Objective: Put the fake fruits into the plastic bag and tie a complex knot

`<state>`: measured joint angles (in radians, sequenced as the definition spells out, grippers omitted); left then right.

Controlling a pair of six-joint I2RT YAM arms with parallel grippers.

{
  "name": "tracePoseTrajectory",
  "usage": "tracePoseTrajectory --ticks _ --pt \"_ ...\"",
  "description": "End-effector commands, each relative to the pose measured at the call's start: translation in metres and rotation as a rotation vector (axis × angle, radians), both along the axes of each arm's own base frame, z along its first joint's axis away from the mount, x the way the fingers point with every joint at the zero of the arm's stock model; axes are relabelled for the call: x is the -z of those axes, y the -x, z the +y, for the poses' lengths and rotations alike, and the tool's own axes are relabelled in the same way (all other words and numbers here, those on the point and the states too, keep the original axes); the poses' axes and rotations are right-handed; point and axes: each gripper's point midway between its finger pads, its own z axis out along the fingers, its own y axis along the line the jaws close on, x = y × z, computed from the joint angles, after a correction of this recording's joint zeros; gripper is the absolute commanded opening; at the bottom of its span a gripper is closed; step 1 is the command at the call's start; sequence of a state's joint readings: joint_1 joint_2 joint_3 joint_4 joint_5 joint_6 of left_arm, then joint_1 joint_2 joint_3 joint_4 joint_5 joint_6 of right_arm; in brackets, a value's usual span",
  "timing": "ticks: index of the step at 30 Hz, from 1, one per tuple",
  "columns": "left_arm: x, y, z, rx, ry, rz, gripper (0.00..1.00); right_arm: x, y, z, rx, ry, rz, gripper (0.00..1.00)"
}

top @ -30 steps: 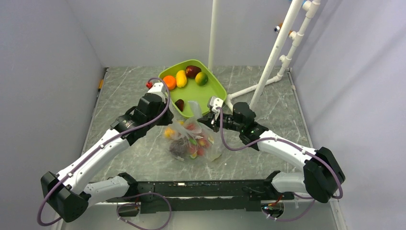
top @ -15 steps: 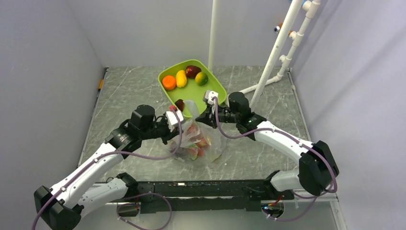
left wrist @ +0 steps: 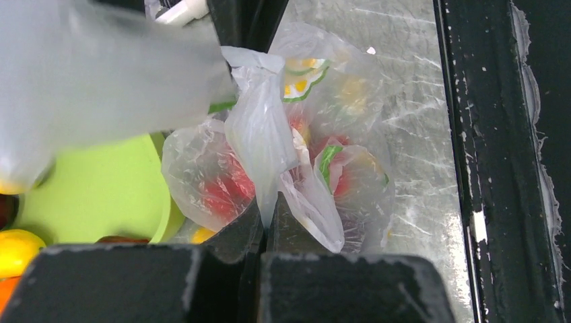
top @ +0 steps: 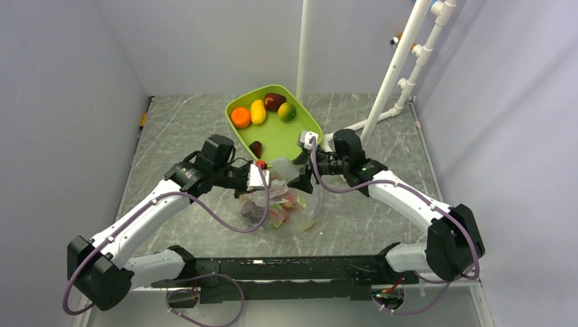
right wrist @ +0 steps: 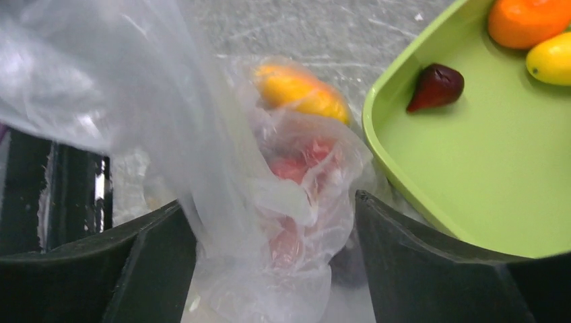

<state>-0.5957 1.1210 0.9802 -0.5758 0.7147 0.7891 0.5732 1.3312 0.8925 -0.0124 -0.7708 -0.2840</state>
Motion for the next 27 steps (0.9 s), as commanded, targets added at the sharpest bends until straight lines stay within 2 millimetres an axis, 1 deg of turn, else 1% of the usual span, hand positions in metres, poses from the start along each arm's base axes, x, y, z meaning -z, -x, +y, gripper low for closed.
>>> tracePoseTrajectory --ticks 1,2,3,4,7,8,9,10,12,14,15,16,18,22,25,27 --pt "-0.016 0.006 -0.004 0.082 0.033 -0.034 0.0 0.001 0.008 -0.012 -0.013 0.004 -0.047 0.87" --pt "-0.018 0.006 -0.005 0.084 0.036 -0.03 0.0 0.003 0.009 -0.012 -0.019 0.003 -0.044 0.9" --pt "-0.019 0.006 -0.006 0.086 0.04 -0.027 0.0 0.005 0.01 -0.012 -0.023 0.0 -0.045 0.91" --pt "-0.021 0.006 -0.007 0.091 0.045 -0.027 0.0 0.005 0.008 -0.01 -0.025 -0.011 -0.061 0.92" --pt "-0.025 0.005 -0.01 0.095 0.062 -0.022 0.0 0.012 0.001 -0.007 -0.015 -0.02 -0.065 0.91" --pt "-0.025 0.005 -0.011 0.098 0.062 -0.019 0.0 0.014 0.0 -0.005 -0.017 -0.018 -0.065 0.89" --pt "-0.026 0.005 -0.012 0.1 0.063 -0.021 0.0 0.017 -0.002 -0.004 -0.019 -0.019 -0.063 0.85" --pt "-0.026 0.003 -0.012 0.099 0.062 -0.021 0.0 0.017 -0.003 -0.003 -0.022 -0.026 -0.065 0.79" --pt "-0.027 0.0 -0.014 0.096 0.066 -0.023 0.0 0.012 -0.003 0.002 -0.03 -0.061 -0.068 0.62" --pt "-0.03 -0.003 -0.018 0.097 0.076 -0.022 0.0 0.003 -0.002 0.007 -0.039 -0.096 -0.066 0.43" --pt "-0.033 -0.005 -0.02 0.097 0.081 -0.019 0.0 -0.003 -0.001 0.01 -0.05 -0.109 -0.069 0.37" --pt "-0.034 -0.007 -0.021 0.097 0.084 -0.018 0.0 -0.006 0.0 0.011 -0.065 -0.111 -0.072 0.36" --pt "-0.035 -0.009 -0.023 0.103 0.079 -0.023 0.0 -0.008 0.005 0.012 -0.088 -0.107 -0.065 0.44" --pt "-0.036 -0.014 -0.025 0.104 0.079 -0.036 0.0 -0.011 0.016 0.013 -0.15 -0.099 -0.077 0.45" --pt "-0.038 -0.016 -0.026 0.107 0.081 -0.047 0.0 -0.015 0.022 0.014 -0.193 -0.097 -0.082 0.54" --pt "-0.036 -0.018 -0.027 0.109 0.079 -0.048 0.0 -0.018 0.025 0.015 -0.212 -0.104 -0.083 0.57"
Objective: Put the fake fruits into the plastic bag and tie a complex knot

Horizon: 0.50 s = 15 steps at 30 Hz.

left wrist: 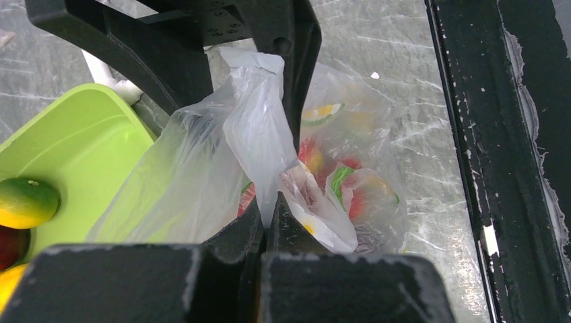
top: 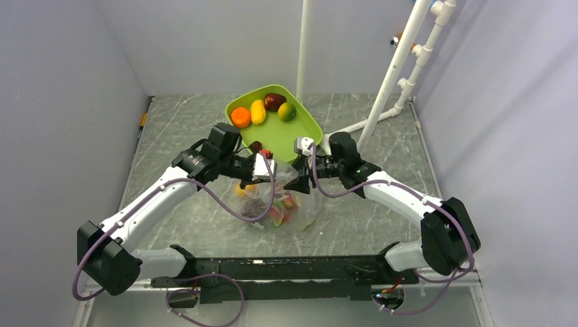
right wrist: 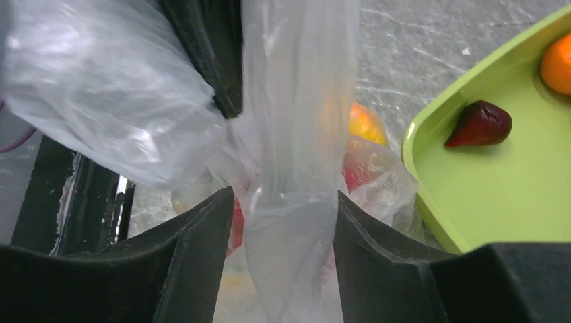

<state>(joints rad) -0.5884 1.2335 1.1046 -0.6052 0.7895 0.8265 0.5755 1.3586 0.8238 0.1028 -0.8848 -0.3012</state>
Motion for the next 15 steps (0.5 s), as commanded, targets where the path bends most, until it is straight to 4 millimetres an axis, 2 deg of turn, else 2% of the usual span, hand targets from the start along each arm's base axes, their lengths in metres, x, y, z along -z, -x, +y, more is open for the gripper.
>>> tracePoseTrajectory --ticks 1,9,15 --pt "-0.019 -0.006 -0.009 0.046 0.051 -0.064 0.0 -0.033 0.012 0.009 -0.109 -0.064 -0.08 0.59" --pt "-0.015 -0.015 -0.014 0.074 0.034 -0.085 0.0 -0.048 0.015 0.017 -0.124 -0.087 -0.065 0.59" --pt "-0.015 -0.022 -0.019 0.074 0.038 -0.083 0.0 -0.047 0.017 0.017 -0.12 -0.093 -0.067 0.58"
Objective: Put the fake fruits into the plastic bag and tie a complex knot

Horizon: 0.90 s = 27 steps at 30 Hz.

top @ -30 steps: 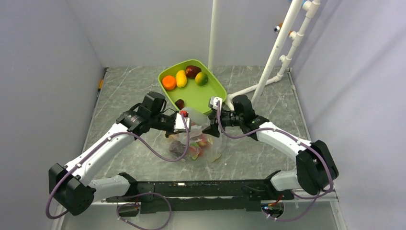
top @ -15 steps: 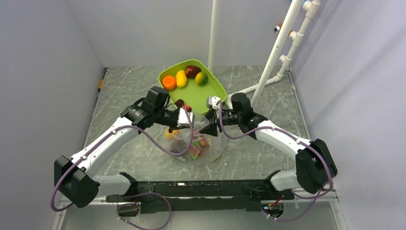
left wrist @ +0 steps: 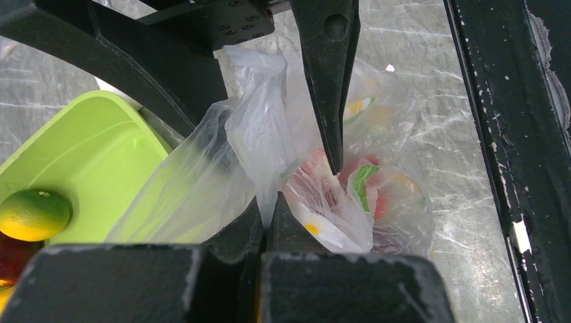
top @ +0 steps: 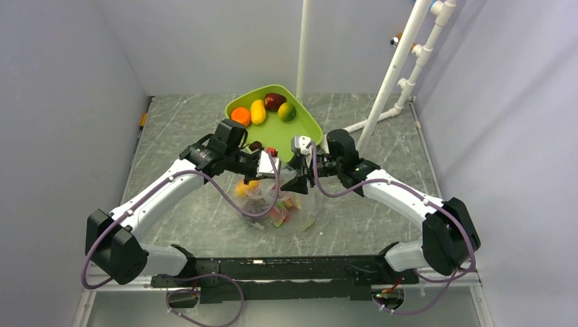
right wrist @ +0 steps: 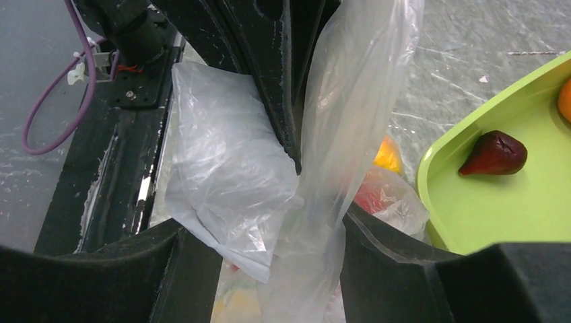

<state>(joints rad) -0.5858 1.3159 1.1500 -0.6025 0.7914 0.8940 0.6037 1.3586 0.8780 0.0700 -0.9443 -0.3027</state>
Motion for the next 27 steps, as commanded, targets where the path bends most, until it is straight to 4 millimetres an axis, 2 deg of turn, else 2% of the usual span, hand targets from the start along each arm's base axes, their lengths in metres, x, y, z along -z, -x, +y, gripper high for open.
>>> tracePoseTrajectory --ticks 1,4,6,9,10,16,20,27 --pt "-0.021 -0.005 -0.011 0.05 0.057 -0.044 0.0 -0.028 0.004 0.006 -0.034 -0.064 -0.059 0.57" --pt "-0.021 -0.005 -0.013 0.064 0.053 -0.035 0.0 -0.029 0.003 0.007 -0.029 -0.066 -0.06 0.47" --pt "-0.019 -0.004 -0.012 0.072 0.043 -0.031 0.02 -0.027 0.001 0.006 -0.019 -0.061 -0.064 0.36" --pt "-0.019 0.001 -0.008 0.087 0.025 -0.029 0.14 -0.024 -0.002 0.005 0.0 -0.053 -0.067 0.13" --pt "-0.018 0.003 -0.006 0.088 0.015 -0.023 0.17 -0.023 -0.003 0.005 0.006 -0.052 -0.067 0.0" --pt "-0.029 0.006 0.018 0.015 0.047 0.023 0.41 -0.021 -0.002 0.003 0.012 -0.047 -0.068 0.0" --pt "-0.037 0.004 0.02 -0.021 0.1 0.007 0.41 -0.021 0.0 0.002 0.008 -0.049 -0.073 0.0" --pt "-0.046 0.005 0.002 0.009 0.177 0.06 0.31 -0.023 -0.001 0.003 0.006 -0.049 -0.074 0.0"
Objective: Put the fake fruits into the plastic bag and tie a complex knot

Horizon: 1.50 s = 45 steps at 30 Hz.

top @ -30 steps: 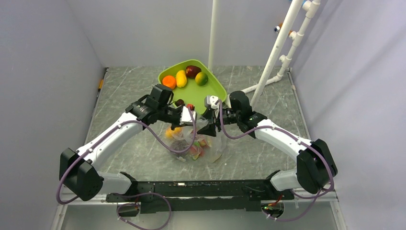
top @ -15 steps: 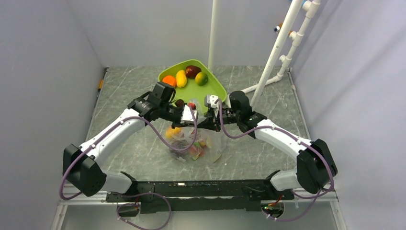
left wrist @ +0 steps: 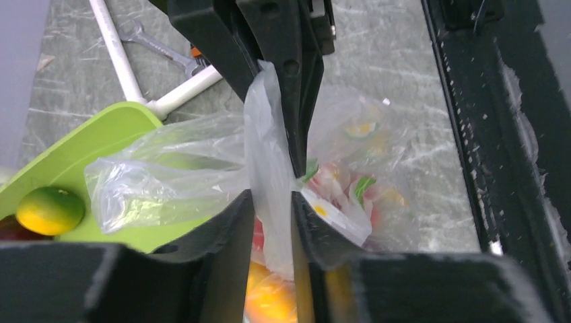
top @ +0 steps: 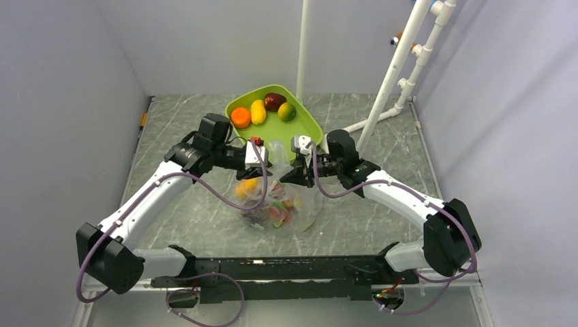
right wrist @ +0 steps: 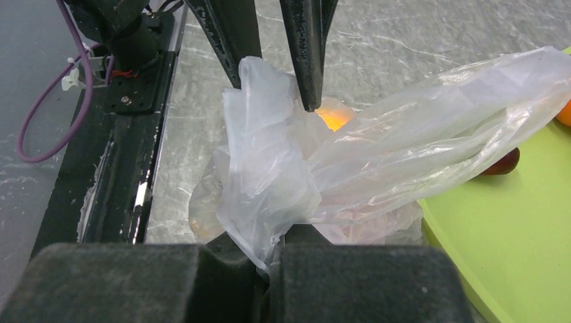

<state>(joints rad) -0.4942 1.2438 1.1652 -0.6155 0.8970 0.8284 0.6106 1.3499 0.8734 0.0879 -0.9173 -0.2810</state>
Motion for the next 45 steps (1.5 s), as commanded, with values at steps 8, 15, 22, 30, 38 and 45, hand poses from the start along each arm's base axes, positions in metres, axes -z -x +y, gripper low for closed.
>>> tracePoseTrajectory --ticks 8,15,22,30,38,45 --pt "-0.008 0.009 -0.034 0.112 0.081 0.052 0.0 -0.024 0.003 0.005 -0.053 -0.053 -0.071 0.2" --pt "-0.002 0.002 -0.047 0.094 0.056 0.047 0.0 -0.025 0.004 0.009 -0.072 -0.058 -0.071 0.35" --pt "-0.012 0.004 -0.045 0.087 0.033 0.037 0.1 -0.015 0.003 0.007 -0.061 -0.035 -0.075 0.09" --pt "-0.081 -0.021 0.017 -0.072 0.143 0.004 0.65 -0.013 0.006 0.003 -0.07 -0.035 -0.124 0.0" --pt "-0.057 -0.041 0.021 0.052 -0.012 -0.036 0.8 -0.019 0.014 0.006 -0.173 -0.041 -0.267 0.0" --pt "-0.046 -0.046 0.009 0.199 -0.048 -0.019 0.82 -0.015 0.02 0.007 -0.255 -0.007 -0.364 0.0"
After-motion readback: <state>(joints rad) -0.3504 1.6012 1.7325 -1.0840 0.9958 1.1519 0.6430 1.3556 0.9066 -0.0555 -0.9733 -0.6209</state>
